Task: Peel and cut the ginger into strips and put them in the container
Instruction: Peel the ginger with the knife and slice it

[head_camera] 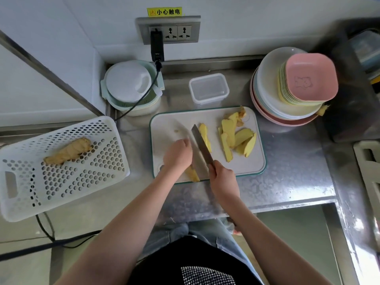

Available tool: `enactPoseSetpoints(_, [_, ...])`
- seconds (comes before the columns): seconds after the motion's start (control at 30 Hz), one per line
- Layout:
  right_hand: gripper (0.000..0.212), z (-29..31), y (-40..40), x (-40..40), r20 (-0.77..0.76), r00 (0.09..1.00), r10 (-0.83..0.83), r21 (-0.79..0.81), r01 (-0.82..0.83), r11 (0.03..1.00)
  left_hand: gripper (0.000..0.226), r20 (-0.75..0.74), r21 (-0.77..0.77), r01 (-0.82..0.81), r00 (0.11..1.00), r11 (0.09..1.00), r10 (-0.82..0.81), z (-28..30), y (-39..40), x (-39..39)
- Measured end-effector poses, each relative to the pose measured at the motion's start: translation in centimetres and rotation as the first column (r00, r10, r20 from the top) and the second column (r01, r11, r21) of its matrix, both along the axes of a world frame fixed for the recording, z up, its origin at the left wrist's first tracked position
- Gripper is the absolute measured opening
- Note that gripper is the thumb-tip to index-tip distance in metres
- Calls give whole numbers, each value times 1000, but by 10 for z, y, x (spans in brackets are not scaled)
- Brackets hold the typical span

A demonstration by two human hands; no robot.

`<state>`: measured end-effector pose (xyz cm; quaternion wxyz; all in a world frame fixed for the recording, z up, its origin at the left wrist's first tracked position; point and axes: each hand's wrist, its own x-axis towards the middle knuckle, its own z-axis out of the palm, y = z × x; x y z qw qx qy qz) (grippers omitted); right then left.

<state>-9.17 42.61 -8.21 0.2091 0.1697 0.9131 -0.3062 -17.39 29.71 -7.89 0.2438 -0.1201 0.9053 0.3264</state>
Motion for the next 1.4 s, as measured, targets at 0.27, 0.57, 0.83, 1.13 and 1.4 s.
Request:
enactPoseSetpoints(0.27, [27,8,-3,3,-25,991,-129,-182,123,976,28,-113,117,-19,993,993,32,-29,-29,32])
enactPoseSetpoints(0.57, [23,7,3,5,-29,986,-167,-220,156,963,20,-76,104,402,915,910,-396,-25,-43,23])
enactPoseSetpoints(0.83, [31,8,8,4,-48,974,-223,-248,205,947,24,-355,93,128,931,987,-88,-28,-46,34])
enactPoseSetpoints(1.13, [34,7,8,2,-30,971,-238,-251,224,942,49,-321,255,-16,942,967,100,-28,-51,43])
enactPoseSetpoints(1.4, [32,10,2,4,-17,975,-220,-288,206,935,23,-213,245,34,977,969,20,-8,-46,34])
